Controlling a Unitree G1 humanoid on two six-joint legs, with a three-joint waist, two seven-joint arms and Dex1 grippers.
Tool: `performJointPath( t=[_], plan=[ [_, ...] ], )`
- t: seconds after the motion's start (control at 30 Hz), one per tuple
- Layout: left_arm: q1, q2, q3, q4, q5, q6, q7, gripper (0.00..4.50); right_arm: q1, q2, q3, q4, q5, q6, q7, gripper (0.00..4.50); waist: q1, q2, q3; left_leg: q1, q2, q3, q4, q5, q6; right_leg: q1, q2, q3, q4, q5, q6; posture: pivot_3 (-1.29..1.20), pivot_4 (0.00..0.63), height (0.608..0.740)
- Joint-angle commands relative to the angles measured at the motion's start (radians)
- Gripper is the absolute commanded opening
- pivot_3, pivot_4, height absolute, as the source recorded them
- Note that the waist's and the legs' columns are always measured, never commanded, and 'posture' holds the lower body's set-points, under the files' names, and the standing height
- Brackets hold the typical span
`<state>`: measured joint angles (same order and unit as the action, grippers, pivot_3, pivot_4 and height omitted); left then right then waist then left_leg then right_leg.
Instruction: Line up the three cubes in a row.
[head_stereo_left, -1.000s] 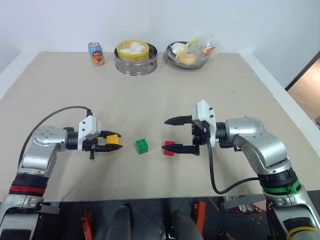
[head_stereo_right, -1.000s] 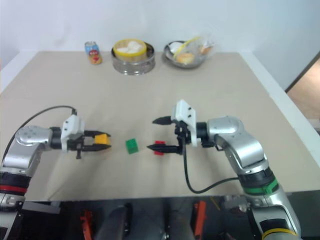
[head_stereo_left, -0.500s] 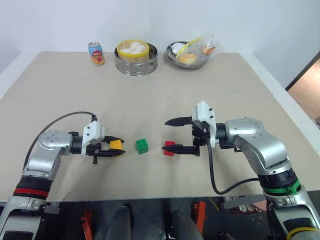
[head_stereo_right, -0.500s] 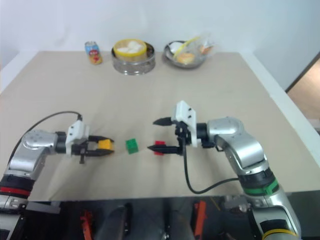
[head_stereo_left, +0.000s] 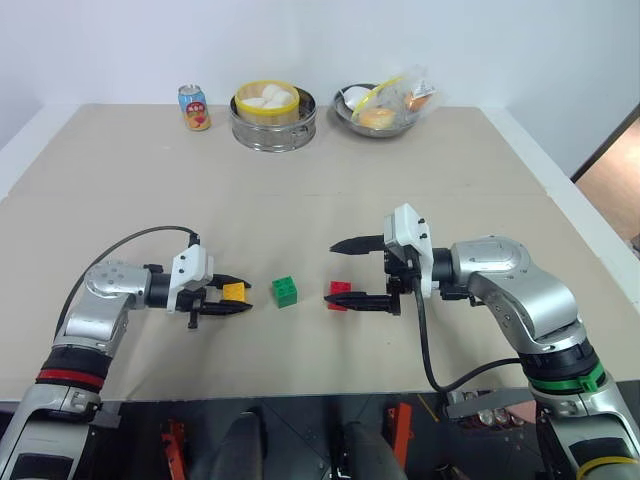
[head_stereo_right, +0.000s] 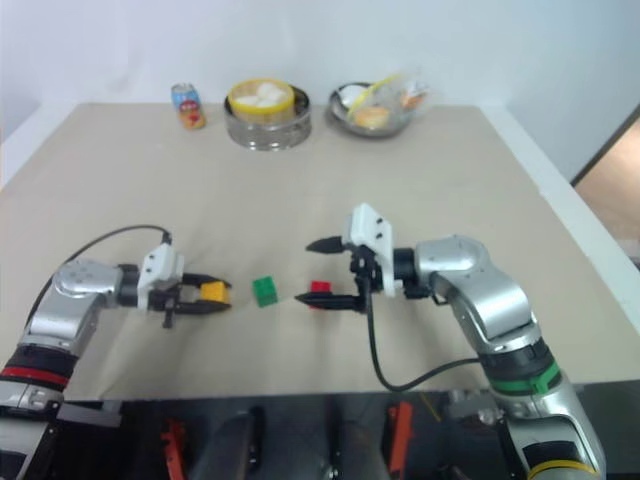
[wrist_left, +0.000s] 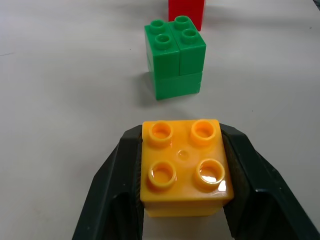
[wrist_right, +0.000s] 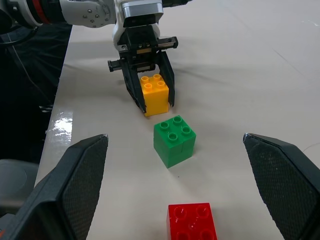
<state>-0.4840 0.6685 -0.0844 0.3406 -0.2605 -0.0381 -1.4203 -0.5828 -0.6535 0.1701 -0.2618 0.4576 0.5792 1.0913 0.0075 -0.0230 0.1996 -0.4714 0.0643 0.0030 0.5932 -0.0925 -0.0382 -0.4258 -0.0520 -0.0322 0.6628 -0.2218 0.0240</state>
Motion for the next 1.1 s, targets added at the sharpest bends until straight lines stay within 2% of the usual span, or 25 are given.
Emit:
performJointPath(
  t=[0.03, 0.1, 0.17, 0.2, 0.37, 0.53, 0.63, 0.77, 0.93, 1.1],
  plan=[
    [-0.019, 0.009, -0.007, 0.007, 0.007, -0.009, -0.016, 3.04, -0.001, -0.009, -0.032, -0.042, 0.019, -0.005, -0.001, 4.50, 0.000, 0.000, 0.000, 0.000, 0.000, 0.000, 0.000, 0.000, 0.000, 0.000, 0.000, 0.000, 0.000, 0.000, 0.000, 0.00, 0.150, 0.740],
    [-0.026, 0.017, -0.002, -0.005, 0.000, 0.002, -0.018, 3.42, -0.001, -0.009, -0.031, -0.040, 0.017, -0.008, -0.001, 4.50, 0.000, 0.000, 0.000, 0.000, 0.000, 0.000, 0.000, 0.000, 0.000, 0.000, 0.000, 0.000, 0.000, 0.000, 0.000, 0.00, 0.150, 0.740],
    [-0.026, 0.023, 0.002, -0.029, -0.007, 0.018, -0.017, 4.28, -0.001, -0.008, -0.031, -0.038, 0.016, -0.011, 0.000, 4.50, 0.000, 0.000, 0.000, 0.000, 0.000, 0.000, 0.000, 0.000, 0.000, 0.000, 0.000, 0.000, 0.000, 0.000, 0.000, 0.00, 0.150, 0.740],
    [-0.025, 0.026, 0.006, -0.041, -0.012, 0.027, -0.014, 4.47, -0.002, -0.007, -0.030, -0.036, 0.016, -0.012, -0.001, 4.50, 0.000, 0.000, 0.000, 0.000, 0.000, 0.000, 0.000, 0.000, 0.000, -0.001, 0.001, 0.000, 0.000, -0.001, 0.000, 0.00, 0.150, 0.740],
    [-0.005, 0.071, 0.049, -0.118, -0.055, 0.102, -0.001, 4.47, -0.007, 0.003, -0.035, -0.034, 0.023, -0.011, -0.007, 4.50, 0.000, 0.000, 0.000, 0.000, 0.000, 0.000, 0.000, 0.000, 0.000, -0.001, 0.001, 0.000, 0.000, -0.001, 0.000, 0.00, 0.150, 0.740],
    [0.033, 0.138, 0.163, -0.283, -0.182, 0.311, 0.064, 4.47, -0.006, 0.019, -0.085, -0.051, 0.063, 0.025, -0.053, 4.50, -0.001, 0.000, 0.000, 0.000, 0.001, 0.000, 0.000, 0.000, 0.000, -0.001, 0.000, 0.000, 0.000, -0.001, 0.000, 0.00, 0.150, 0.740],
    [0.026, 0.090, 0.237, -0.353, -0.226, 0.411, 0.240, 4.47, -0.009, 0.036, -0.110, -0.046, 0.018, 0.034, -0.164, 4.50, 0.000, 0.000, 0.000, 0.000, 0.001, 0.000, 0.000, 0.000, 0.000, -0.001, 0.000, -0.001, 0.000, -0.001, 0.000, 0.00, 0.150, 0.740],
    [0.023, 0.007, 0.249, -0.353, -0.156, 0.373, 0.430, 4.47, -0.027, 0.088, -0.099, 0.012, -0.109, 0.021, -0.357, 4.50, 0.000, 0.000, 0.000, 0.000, 0.000, 0.000, 0.000, 0.000, 0.000, 0.000, 0.000, 0.000, 0.000, 0.000, 0.000, 0.00, 0.150, 0.740],
    [0.024, -0.080, 0.191, -0.309, -0.062, 0.305, 0.548, 4.47, -0.011, 0.104, -0.095, 0.036, -0.139, -0.013, -0.371, 4.50, 0.000, 0.000, 0.000, 0.000, 0.000, 0.000, 0.001, 0.001, 0.001, 0.001, 0.000, 0.000, 0.000, 0.000, 0.001, 0.00, 0.150, 0.740],
    [-0.030, -0.111, 0.157, -0.184, -0.017, 0.210, 0.547, 4.47, -0.004, 0.111, -0.123, 0.051, -0.137, -0.011, -0.392, 4.50, 0.000, 0.000, 0.000, 0.000, 0.000, 0.000, 0.000, 0.001, 0.002, 0.000, 0.002, 0.000, 0.000, 0.000, 0.001, 0.00, 0.150, 0.740]
  ],
)
